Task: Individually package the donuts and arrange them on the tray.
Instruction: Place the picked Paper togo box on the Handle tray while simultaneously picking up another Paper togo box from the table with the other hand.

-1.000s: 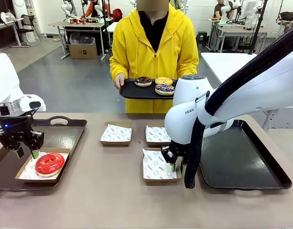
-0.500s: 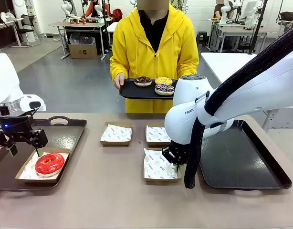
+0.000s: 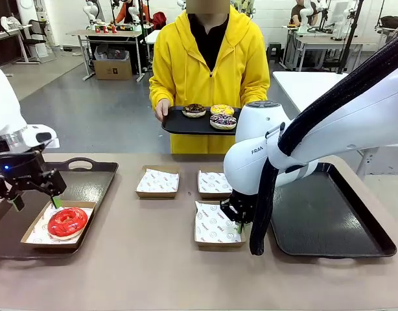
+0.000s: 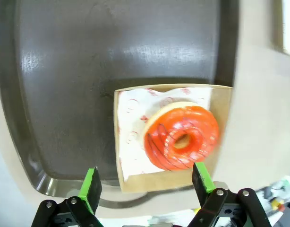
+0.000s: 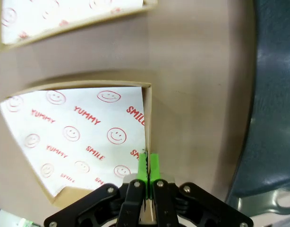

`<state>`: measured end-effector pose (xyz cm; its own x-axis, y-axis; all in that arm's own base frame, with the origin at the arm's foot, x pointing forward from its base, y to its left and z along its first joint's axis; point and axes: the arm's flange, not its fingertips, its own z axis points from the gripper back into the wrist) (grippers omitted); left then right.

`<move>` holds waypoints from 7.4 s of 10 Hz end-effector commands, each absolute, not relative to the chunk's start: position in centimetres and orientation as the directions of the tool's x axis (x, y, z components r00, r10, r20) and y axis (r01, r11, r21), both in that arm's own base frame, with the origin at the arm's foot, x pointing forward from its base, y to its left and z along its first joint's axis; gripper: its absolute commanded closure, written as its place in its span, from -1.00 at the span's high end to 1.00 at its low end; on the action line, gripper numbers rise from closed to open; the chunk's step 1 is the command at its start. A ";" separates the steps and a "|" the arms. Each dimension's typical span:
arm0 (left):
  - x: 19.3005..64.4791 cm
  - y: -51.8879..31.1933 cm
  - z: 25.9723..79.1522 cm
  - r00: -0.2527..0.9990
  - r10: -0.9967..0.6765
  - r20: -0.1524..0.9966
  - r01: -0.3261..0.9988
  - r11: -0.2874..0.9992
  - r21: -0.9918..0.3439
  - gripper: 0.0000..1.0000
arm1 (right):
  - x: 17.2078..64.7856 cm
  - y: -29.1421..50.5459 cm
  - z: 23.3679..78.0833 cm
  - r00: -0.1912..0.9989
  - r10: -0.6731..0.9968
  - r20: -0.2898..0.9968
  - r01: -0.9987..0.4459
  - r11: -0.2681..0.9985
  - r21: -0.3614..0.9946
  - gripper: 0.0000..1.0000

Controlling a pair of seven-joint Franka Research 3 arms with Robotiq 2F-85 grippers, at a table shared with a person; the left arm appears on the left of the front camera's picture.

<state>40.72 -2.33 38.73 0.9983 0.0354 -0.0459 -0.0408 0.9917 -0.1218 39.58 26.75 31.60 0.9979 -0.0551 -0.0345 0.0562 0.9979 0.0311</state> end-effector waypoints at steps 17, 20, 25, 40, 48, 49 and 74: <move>30.6 26.3 42.8 0.969 0.214 0.124 0.024 0.416 -0.909 1.00 | 57.4 27.9 47.0 0.993 -0.116 -0.020 0.113 0.989 -0.091 -1.00; 29.8 26.4 43.3 0.973 0.217 0.085 -0.001 0.370 -0.929 1.00 | 57.0 27.6 46.4 0.994 -0.100 -0.039 0.097 0.993 -0.064 -1.00; 29.8 26.4 43.3 0.973 0.217 0.085 -0.001 0.370 -0.929 1.00 | 57.0 27.6 46.4 0.994 -0.100 -0.039 0.097 0.993 -0.064 -1.00; 29.8 26.4 43.3 0.973 0.217 0.085 -0.001 0.370 -0.929 1.00 | 57.0 27.6 46.4 0.994 -0.100 -0.039 0.097 0.993 -0.064 -1.00; 30.0 26.3 43.1 0.973 0.215 0.086 -0.001 0.379 -0.926 1.00 | 57.3 27.8 46.3 0.995 -0.096 -0.034 0.094 0.993 -0.066 -0.96; 31.2 24.9 44.4 0.978 0.198 0.062 -0.032 0.439 -0.898 1.00 | 55.5 26.2 47.5 0.998 -0.056 -0.023 0.055 0.998 -0.035 -0.96; 48.2 -10.2 44.2 0.998 -0.055 0.020 0.058 0.959 -0.279 1.00 | 42.4 8.9 44.0 0.996 -0.083 -0.020 0.083 0.996 -0.039 -0.96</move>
